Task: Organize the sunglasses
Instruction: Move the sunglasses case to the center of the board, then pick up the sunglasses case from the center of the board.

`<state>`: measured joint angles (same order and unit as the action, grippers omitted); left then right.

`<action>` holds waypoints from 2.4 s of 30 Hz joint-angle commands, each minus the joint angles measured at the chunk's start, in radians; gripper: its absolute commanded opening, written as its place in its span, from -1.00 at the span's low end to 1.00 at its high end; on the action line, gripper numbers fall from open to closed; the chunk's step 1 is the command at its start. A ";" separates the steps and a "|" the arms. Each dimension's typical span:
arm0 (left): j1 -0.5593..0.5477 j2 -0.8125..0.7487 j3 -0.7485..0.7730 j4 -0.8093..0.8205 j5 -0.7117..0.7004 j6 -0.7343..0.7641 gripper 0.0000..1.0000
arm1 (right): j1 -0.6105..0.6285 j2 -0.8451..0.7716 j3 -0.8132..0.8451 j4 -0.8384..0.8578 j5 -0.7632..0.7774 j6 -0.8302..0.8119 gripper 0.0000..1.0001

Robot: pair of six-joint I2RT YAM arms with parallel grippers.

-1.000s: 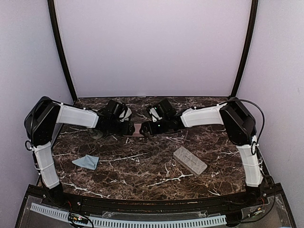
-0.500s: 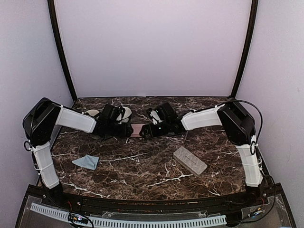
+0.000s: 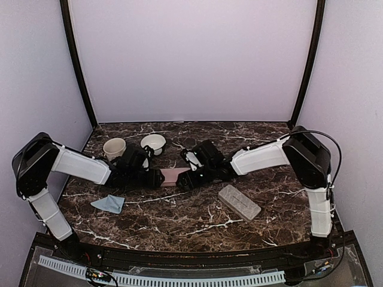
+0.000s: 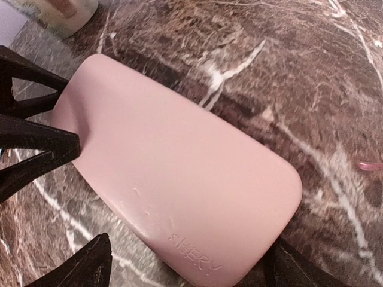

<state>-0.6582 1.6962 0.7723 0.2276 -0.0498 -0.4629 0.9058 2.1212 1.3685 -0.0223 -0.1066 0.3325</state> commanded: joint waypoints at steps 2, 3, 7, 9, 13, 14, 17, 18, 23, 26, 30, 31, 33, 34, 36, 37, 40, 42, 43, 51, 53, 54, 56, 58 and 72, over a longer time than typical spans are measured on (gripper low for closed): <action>-0.106 -0.103 -0.107 -0.025 0.047 -0.053 0.28 | 0.112 -0.151 -0.132 0.100 -0.040 -0.016 0.74; -0.123 -0.128 -0.128 -0.028 0.047 -0.063 0.28 | 0.125 -0.178 -0.162 0.102 -0.037 -0.014 0.73; -0.200 -0.235 -0.214 -0.082 0.025 -0.112 0.26 | 0.172 -0.274 -0.288 0.107 -0.038 0.000 0.73; -0.246 -0.290 -0.257 -0.099 0.022 -0.140 0.22 | 0.188 -0.323 -0.344 0.111 -0.044 0.012 0.72; -0.303 -0.384 -0.299 -0.155 0.018 -0.173 0.21 | 0.195 -0.436 -0.446 0.095 -0.023 0.036 0.72; -0.308 -0.400 -0.296 -0.173 0.018 -0.168 0.21 | 0.195 -0.461 -0.461 0.081 -0.009 0.038 0.72; -0.311 -0.430 -0.261 -0.237 0.008 -0.116 0.33 | 0.195 -0.518 -0.479 0.015 0.038 0.031 0.74; -0.313 -0.430 -0.244 -0.249 0.001 -0.086 0.40 | 0.194 -0.536 -0.481 -0.005 0.052 0.029 0.75; -0.319 -0.380 -0.182 -0.225 -0.005 0.103 0.68 | 0.194 -0.588 -0.486 -0.084 0.115 0.007 0.77; -0.319 -0.336 -0.141 -0.196 -0.001 0.226 0.77 | 0.189 -0.604 -0.496 -0.097 0.138 0.007 0.78; -0.319 -0.254 -0.072 -0.190 0.046 0.379 0.83 | 0.185 -0.618 -0.511 -0.099 0.146 0.008 0.79; -0.319 -0.230 -0.050 -0.200 0.056 0.406 0.83 | 0.184 -0.619 -0.515 -0.097 0.146 0.008 0.79; -0.319 -0.193 -0.016 -0.220 0.073 0.453 0.84 | 0.181 -0.624 -0.520 -0.094 0.148 0.007 0.79; -0.319 -0.179 -0.004 -0.222 0.078 0.472 0.84 | 0.180 -0.626 -0.526 -0.090 0.148 0.009 0.79; -0.318 -0.159 -0.003 -0.202 0.098 0.514 0.85 | 0.179 -0.632 -0.541 -0.074 0.146 0.013 0.79; -0.317 -0.151 0.002 -0.198 0.117 0.535 0.85 | 0.177 -0.636 -0.549 -0.060 0.141 0.016 0.79; -0.317 -0.113 0.027 -0.216 0.155 0.586 0.86 | 0.174 -0.634 -0.561 -0.047 0.132 0.023 0.79; -0.316 -0.092 0.042 -0.228 0.150 0.616 0.86 | 0.174 -0.630 -0.563 -0.048 0.129 0.023 0.79; -0.314 -0.080 0.048 -0.232 0.146 0.633 0.86 | 0.174 -0.627 -0.563 -0.048 0.126 0.023 0.79; -0.274 -0.001 0.116 -0.308 0.218 0.738 0.86 | 0.174 -0.607 -0.559 -0.043 0.108 0.023 0.77; -0.258 0.024 0.139 -0.341 0.260 0.744 0.83 | 0.174 -0.604 -0.558 -0.044 0.108 0.023 0.77; -0.255 0.037 0.151 -0.359 0.270 0.744 0.81 | 0.174 -0.603 -0.560 -0.045 0.109 0.023 0.77; -0.254 0.052 0.163 -0.374 0.301 0.741 0.73 | 0.173 -0.603 -0.562 -0.045 0.112 0.024 0.77; -0.254 0.057 0.166 -0.377 0.325 0.734 0.67 | 0.171 -0.602 -0.565 -0.044 0.115 0.023 0.77; -0.244 -0.043 0.112 -0.284 0.407 0.564 -0.17 | 0.132 -0.629 -0.589 -0.016 0.088 0.054 0.83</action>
<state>-0.9115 1.7451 0.9165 -0.1131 0.2890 0.1967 1.0557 1.5166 0.7975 -0.0929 0.0002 0.3614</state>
